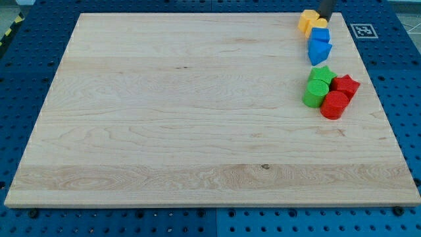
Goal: Slide the yellow heart a bit left
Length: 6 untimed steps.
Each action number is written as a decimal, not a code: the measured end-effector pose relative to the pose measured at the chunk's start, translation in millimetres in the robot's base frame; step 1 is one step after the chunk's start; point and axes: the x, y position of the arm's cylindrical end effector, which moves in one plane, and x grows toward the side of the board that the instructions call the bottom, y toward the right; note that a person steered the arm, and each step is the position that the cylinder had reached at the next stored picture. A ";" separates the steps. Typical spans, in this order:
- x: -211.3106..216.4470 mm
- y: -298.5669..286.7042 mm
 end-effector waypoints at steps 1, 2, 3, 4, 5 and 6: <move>3.6 -18.4; 2.6 -22.6; -27.0 -4.8; -22.4 13.1; 0.9 22.4; 21.5 23.3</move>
